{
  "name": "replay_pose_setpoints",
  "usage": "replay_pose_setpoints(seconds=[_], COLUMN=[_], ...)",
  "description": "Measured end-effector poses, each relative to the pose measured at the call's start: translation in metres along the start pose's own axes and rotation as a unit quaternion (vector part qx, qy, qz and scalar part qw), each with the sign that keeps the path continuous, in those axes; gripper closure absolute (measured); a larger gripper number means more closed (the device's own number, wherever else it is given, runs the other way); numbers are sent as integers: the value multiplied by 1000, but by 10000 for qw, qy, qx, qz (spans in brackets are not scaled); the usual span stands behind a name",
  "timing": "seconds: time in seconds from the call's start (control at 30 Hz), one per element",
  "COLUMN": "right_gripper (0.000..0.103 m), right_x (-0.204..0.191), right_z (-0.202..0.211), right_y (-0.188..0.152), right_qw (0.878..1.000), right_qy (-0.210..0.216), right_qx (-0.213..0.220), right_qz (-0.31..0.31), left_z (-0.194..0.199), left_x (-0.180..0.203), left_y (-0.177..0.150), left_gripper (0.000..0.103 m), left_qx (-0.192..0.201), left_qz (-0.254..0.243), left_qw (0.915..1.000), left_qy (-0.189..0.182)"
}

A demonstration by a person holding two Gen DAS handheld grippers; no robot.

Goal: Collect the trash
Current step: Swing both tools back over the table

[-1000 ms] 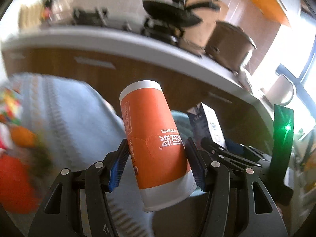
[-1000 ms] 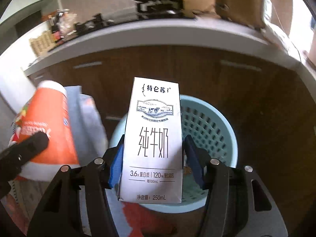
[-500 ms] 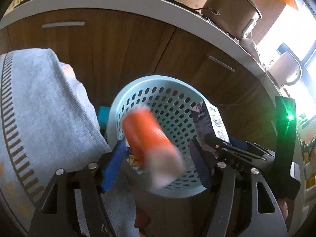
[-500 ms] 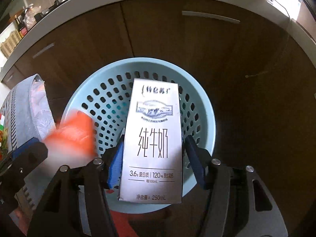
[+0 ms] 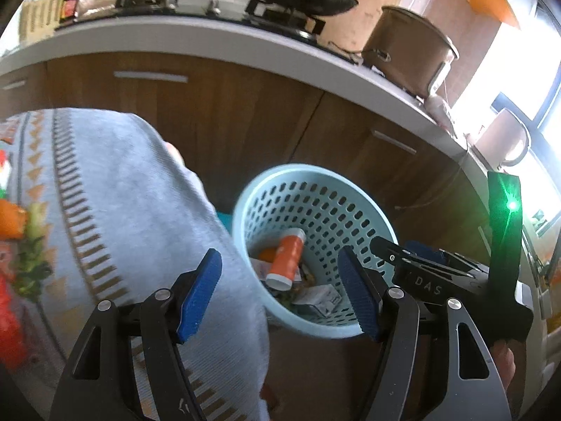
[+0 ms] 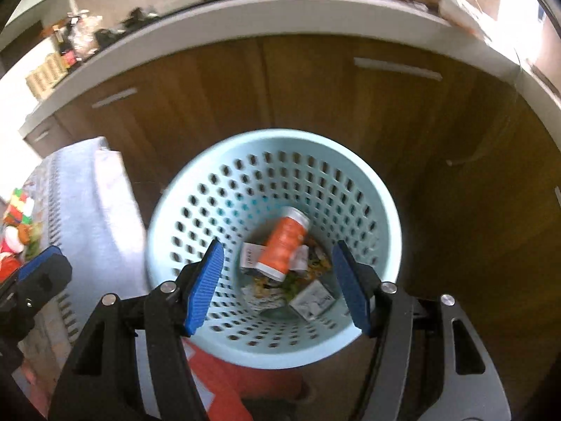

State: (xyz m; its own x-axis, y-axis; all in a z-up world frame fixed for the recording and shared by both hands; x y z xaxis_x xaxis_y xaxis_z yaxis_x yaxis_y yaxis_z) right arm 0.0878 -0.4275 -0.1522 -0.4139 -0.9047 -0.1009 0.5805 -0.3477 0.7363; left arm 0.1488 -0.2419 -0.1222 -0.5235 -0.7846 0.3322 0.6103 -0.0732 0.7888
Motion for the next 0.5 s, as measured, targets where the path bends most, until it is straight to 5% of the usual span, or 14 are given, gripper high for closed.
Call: replay_pose_setpoints(seconds=[0.37, 0.5], right_gripper=[43, 58], right_x=[-125, -172], right_z=[59, 72], right_y=[11, 0], right_qw=[9861, 9771], right_qy=[1199, 1590], right_qx=[728, 755], right_qz=[888, 1195], left_z=[114, 160], left_x=[-66, -107], left_y=[20, 20], left_gripper=[36, 36], left_qx=[914, 1171], left_qz=[90, 274], left_qw=[9917, 9830], left_qy=[898, 1384])
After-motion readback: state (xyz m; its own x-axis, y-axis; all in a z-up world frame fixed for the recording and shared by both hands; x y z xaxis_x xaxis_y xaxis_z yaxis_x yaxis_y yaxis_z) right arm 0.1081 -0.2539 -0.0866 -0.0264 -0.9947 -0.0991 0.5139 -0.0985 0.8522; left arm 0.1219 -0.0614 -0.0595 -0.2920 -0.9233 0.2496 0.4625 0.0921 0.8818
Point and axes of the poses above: each gripper's, at about its wrist camera, not at the fingertips, and z roughly against the way its jaws point, x to its right, y to its top, the point moved 6 cm from there along -z, roughly the way its jaws point, and after that the axes turned 15 degrees about x, right-handed, at the moved point
